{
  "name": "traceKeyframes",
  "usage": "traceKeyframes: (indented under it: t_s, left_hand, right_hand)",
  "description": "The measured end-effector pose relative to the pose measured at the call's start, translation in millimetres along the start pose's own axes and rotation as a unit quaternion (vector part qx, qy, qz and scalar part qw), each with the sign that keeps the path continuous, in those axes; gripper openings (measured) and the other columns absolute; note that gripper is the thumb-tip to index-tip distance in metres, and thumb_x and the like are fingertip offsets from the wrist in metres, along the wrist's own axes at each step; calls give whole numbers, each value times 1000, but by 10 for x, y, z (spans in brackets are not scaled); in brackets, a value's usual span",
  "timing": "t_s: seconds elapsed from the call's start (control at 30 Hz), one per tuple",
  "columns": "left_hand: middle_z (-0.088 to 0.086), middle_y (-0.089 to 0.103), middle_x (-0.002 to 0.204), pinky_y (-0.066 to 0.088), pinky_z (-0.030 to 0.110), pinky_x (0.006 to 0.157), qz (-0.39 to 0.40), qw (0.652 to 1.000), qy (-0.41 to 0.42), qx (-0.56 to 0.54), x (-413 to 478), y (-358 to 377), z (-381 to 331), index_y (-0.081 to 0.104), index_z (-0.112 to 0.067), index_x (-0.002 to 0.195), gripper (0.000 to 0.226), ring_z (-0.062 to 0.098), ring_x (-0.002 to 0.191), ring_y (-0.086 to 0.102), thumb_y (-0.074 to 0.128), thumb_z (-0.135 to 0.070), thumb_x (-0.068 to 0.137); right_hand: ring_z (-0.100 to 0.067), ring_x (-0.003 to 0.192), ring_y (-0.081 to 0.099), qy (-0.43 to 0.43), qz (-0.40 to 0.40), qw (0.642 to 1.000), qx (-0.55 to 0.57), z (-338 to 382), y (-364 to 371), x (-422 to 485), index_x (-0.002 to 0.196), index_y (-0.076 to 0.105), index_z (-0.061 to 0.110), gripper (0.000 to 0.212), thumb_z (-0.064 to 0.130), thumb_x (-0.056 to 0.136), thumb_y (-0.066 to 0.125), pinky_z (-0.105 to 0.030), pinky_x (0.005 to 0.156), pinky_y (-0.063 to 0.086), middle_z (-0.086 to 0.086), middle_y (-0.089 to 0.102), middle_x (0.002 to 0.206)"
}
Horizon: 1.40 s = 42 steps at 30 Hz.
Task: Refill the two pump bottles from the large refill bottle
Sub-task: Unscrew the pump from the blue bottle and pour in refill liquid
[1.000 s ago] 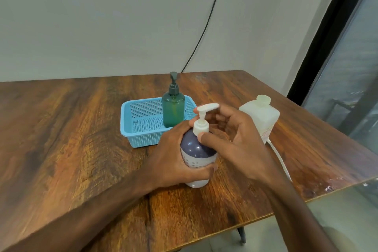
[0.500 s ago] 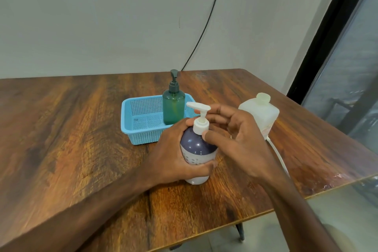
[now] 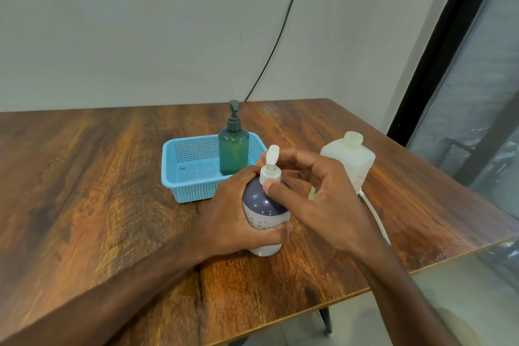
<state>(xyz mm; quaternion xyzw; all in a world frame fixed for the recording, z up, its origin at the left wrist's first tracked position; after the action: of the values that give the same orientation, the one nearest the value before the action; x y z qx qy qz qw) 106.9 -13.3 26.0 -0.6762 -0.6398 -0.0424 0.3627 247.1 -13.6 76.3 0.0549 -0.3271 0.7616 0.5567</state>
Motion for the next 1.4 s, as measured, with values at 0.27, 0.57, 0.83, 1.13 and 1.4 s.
traceKeyframes:
  t_s: [0.27, 0.57, 0.83, 1.13, 1.4]
  left_hand:
    - [-10, 70, 115, 60, 38, 85, -2, 1000, 0, 11, -15, -10, 27, 59, -24, 127, 76, 15, 105, 70, 97, -39, 64]
    - [-10, 71, 111, 59, 37, 84, 1, 1000, 7, 13, -7, -12, 12, 62, -24, 122, 70, 16, 102, 71, 98, -34, 63]
    - [-15, 71, 108, 58, 24, 79, 7, 1000, -1, 17, -21, -21, 32, 63, -28, 118, 68, 11, 99, 70, 99, -39, 60]
    - [-19, 69, 109, 58, 20, 79, 8, 1000, 0, 22, -38, -52, 34, 61, -30, 119, 71, 7, 100, 70, 97, -45, 61]
    - [-21, 66, 111, 55, 15, 79, -2, 999, 9, 31, -52, -151, 6, 60, -32, 119, 70, 6, 101, 68, 94, -49, 60]
  right_hand:
    - [2, 109, 68, -40, -55, 998, -7, 134, -117, 17, 121, 73, 23, 31, 20, 90, 77, -18, 91, 56, 16, 75, 115]
    - [3, 106, 69, -15, -61, 998, -19, 178, -139, 39, 123, 73, 24, 33, 23, 90, 77, -22, 92, 57, 17, 75, 113]
    - [-8, 89, 75, -17, -183, 982, 35, 480, -507, 274, 117, 66, 15, 32, 25, 89, 77, -35, 86, 62, 8, 78, 98]
    - [0, 81, 69, -34, -220, 963, -152, 771, -762, 543, 112, 72, 26, 25, 43, 94, 69, -16, 72, 55, 13, 73, 88]
    - [-2, 73, 53, 52, -66, 931, -355, 94, -360, 479, 103, 68, 23, 25, 46, 100, 60, -17, 59, 36, 8, 65, 91]
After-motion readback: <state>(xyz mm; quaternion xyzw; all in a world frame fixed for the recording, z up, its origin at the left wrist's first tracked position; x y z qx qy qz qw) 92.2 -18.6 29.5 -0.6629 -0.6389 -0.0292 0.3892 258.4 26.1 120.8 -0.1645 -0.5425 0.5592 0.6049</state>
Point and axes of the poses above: each hand's wrist, its own x-axis towards the middle knuckle, its own y-axis out of the palm, z = x × y, the point moved 7 cm from there along x, towards the middle knuckle
